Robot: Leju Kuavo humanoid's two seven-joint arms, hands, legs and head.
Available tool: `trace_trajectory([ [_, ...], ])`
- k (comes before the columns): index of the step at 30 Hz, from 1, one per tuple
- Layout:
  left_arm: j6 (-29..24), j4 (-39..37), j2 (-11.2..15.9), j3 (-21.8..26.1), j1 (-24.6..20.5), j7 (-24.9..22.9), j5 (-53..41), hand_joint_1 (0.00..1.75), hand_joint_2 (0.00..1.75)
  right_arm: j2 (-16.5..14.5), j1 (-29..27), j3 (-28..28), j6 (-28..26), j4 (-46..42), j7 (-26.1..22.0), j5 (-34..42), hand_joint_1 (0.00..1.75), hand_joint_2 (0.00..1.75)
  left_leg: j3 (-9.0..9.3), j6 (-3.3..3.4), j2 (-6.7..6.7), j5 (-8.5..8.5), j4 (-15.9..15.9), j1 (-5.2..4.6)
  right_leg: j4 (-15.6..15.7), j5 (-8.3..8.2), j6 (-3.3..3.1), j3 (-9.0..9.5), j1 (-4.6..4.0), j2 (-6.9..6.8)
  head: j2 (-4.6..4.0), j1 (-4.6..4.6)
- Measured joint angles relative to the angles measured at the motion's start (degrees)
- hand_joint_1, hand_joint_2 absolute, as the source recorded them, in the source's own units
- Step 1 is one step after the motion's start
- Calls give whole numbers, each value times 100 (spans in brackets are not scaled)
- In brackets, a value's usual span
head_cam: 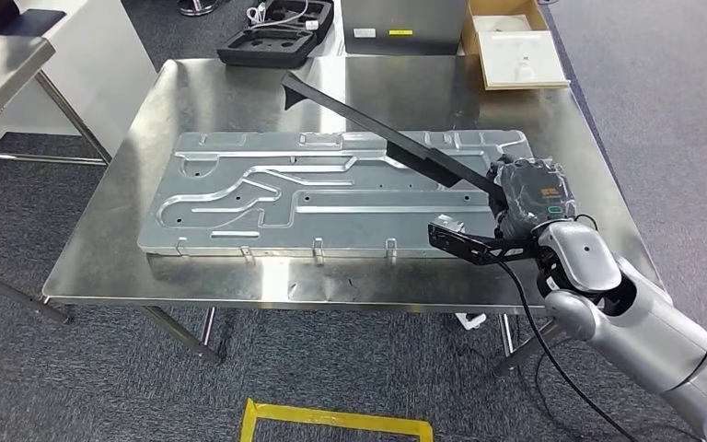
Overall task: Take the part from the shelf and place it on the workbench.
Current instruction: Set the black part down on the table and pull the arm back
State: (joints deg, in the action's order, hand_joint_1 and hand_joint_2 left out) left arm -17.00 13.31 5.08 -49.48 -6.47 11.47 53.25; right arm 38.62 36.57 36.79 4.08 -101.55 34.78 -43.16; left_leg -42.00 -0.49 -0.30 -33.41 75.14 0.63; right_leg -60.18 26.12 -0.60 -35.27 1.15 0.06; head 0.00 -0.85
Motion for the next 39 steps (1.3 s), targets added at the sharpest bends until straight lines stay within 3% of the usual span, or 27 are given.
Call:
trace_trajectory([
  [1,-3,0,-1,0,10,0,2,0,175,1,-3,0,-2,8,10,18,175,175,29,33,0,196,-183,-6,0,21,-3,31,-16,8,0,-1],
  [3,-15,-1,6,0,16,-1,4,0,175,2,-5,0,-6,33,52,60,175,175,314,137,-3,659,-933,-43,7,65,4,101,-45,18,0,5],
  [4,-10,-1,11,1,15,-1,16,0,175,3,-7,0,-5,54,87,88,175,175,457,181,-5,791,-1266,-67,11,82,18,121,-56,21,0,7],
  [5,13,-2,17,2,11,-1,41,0,175,4,-12,0,2,78,136,126,175,175,551,211,-6,847,-1471,-90,21,90,39,131,-58,23,0,10],
  [9,185,-2,22,8,7,60,177,0,175,53,-80,-7,146,256,388,358,175,175,670,261,-4,864,-1691,-86,37,132,159,141,-44,19,0,15],
  [11,269,-2,21,9,13,99,196,0,175,98,-137,-56,257,437,439,537,175,175,739,306,6,898,-1791,-51,-332,342,200,-29,-46,17,0,27],
  [13,322,-2,21,9,10,119,193,0,175,131,-265,-159,291,676,425,719,87,87,752,339,1,891,-1803,-53,-1038,632,236,-396,-35,17,0,33],
  [14,334,-2,21,9,12,121,192,0,175,153,-346,-204,267,795,403,795,44,44,753,345,-6,881,-1797,-53,-1314,696,258,-561,-22,16,0,33],
  [15,336,-2,21,9,18,117,191,0,175,176,-409,-237,222,910,380,865,0,0,754,344,-11,866,-1785,-53,-1406,656,280,-644,-4,15,0,33],
  [16,325,-2,21,9,25,103,190,0,175,197,-449,-257,168,1010,361,923,0,0,757,333,-16,847,-1762,-49,-1279,514,300,-620,18,12,0,33],
  [18,253,-2,23,9,30,58,182,0,87,226,-467,-285,62,1156,350,991,0,0,755,283,-15,782,-1680,-42,-579,134,332,-325,60,-6,0,33],
  [20,123,-2,30,9,19,23,181,0,0,239,-479,-304,15,1239,361,1015,0,0,735,216,-14,715,-1589,-59,-78,-30,300,-83,59,-5,0,27],
  [23,-42,-2,31,9,15,-68,223,0,0,242,-494,-310,-13,1300,380,1042,0,0,725,146,-10,688,-1574,-75,-16,-33,191,-45,41,18,0,21],
  [25,-107,-2,28,10,10,-119,260,0,0,240,-459,-310,-46,1310,381,1074,0,0,666,88,-4,574,-1421,-62,0,-42,123,-32,53,18,0,10],
  [28,-306,-2,24,15,-5,-141,277,0,0,221,-397,-303,-83,1306,378,1069,0,0,228,10,1,108,-497,-48,9,-40,65,-18,54,6,0,-12],
  [30,-460,-2,15,15,0,-195,266,0,0,203,-363,-272,-85,1280,379,921,0,0,-28,1,1,-5,-20,-47,7,-36,59,-17,44,3,0,-11],
  [31,-530,-2,9,15,4,-236,258,0,0,193,-338,-251,-84,1258,381,834,0,0,-12,12,1,98,-83,-48,6,-35,58,-14,41,6,0,-11],
  [32,-594,-2,3,14,7,-276,251,0,0,182,-308,-234,-84,1232,384,770,0,0,114,34,1,283,-361,-49,6,-33,60,-6,39,9,0,-12],
  [34,-679,-2,-2,14,0,-327,244,0,0,161,-250,-217,-84,1182,388,716,0,0,492,97,-1,624,-1145,-64,7,-23,81,9,28,12,0,-10],
  [36,-706,-2,-7,15,-12,-343,243,0,0,142,-209,-204,-83,1148,392,705,0,0,689,141,-5,723,-1546,-92,19,-21,133,18,15,11,0,-7],
  [39,-712,-2,-21,13,-17,-356,244,0,0,119,-186,-191,-82,1111,396,700,0,0,727,214,-7,759,-1629,-88,57,-26,234,38,9,7,0,-3],
])
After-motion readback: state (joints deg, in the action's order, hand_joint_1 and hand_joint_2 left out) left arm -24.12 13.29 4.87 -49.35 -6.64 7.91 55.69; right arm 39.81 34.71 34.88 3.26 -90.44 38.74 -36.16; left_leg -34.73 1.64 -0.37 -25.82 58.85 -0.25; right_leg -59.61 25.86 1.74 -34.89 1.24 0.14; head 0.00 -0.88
